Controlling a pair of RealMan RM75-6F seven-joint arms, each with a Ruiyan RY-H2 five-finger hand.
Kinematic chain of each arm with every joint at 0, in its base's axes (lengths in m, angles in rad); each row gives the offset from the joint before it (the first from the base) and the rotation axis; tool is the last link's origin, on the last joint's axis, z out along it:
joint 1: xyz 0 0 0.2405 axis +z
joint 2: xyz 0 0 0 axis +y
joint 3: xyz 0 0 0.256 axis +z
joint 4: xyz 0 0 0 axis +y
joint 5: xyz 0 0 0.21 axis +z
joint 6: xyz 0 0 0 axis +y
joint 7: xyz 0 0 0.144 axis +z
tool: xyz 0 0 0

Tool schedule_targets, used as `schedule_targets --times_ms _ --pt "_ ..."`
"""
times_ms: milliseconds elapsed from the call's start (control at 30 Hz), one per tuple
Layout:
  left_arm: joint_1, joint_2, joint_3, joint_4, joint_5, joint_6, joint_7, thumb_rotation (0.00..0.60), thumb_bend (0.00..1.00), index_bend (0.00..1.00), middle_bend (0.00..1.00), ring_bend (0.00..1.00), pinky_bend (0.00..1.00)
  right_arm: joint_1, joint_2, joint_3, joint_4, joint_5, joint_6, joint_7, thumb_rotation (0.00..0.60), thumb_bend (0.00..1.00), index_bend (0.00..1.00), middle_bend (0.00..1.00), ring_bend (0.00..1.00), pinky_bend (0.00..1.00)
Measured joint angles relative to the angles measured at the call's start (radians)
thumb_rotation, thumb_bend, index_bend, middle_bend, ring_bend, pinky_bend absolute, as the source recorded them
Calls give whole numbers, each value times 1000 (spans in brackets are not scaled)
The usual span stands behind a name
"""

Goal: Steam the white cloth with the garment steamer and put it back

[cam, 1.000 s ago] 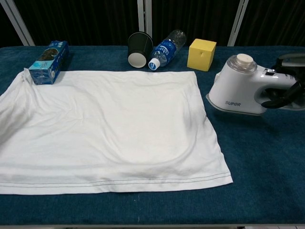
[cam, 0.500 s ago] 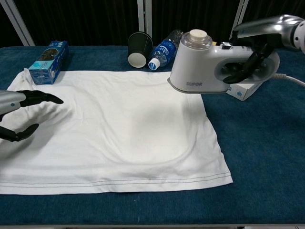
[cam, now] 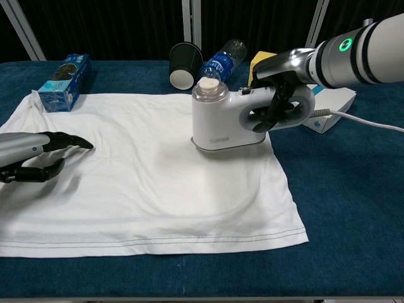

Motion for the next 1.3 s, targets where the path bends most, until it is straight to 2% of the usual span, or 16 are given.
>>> schedule_targets --times_ms 233,533,867,1000,1167,1300 --pt "-7 -2 11 1 -11 -7 6 82 599 91 70 0 0 31 -99 -27 66 13 21 -22 600 480 950 863 894 557" --pt "-16 -7 19 2 -19 -10 15 83 599 91 70 0 0 13 -117 -52 34 -92 25 -9 600 480 950 863 894 557" --pt "-21 -11 22 1 -23 1 29 82 599 91 70 0 0 -55 -80 -107 -110 -315 48 18 600 479 950 863 894 559" --pt "-21 -12 24 1 -22 10 32 82 599 91 70 0 0 -94 -55 -114 -152 -414 74 44 600 479 950 863 894 559" --pt "-21 -15 27 2 -19 18 34 81 599 91 70 0 0 -155 -56 -118 -166 -563 157 66 600 480 950 863 894 559" --pt "-23 -17 28 5 -18 22 34 81 599 91 70 0 0 -192 -101 -120 -123 -621 200 76 600 480 950 863 894 559"
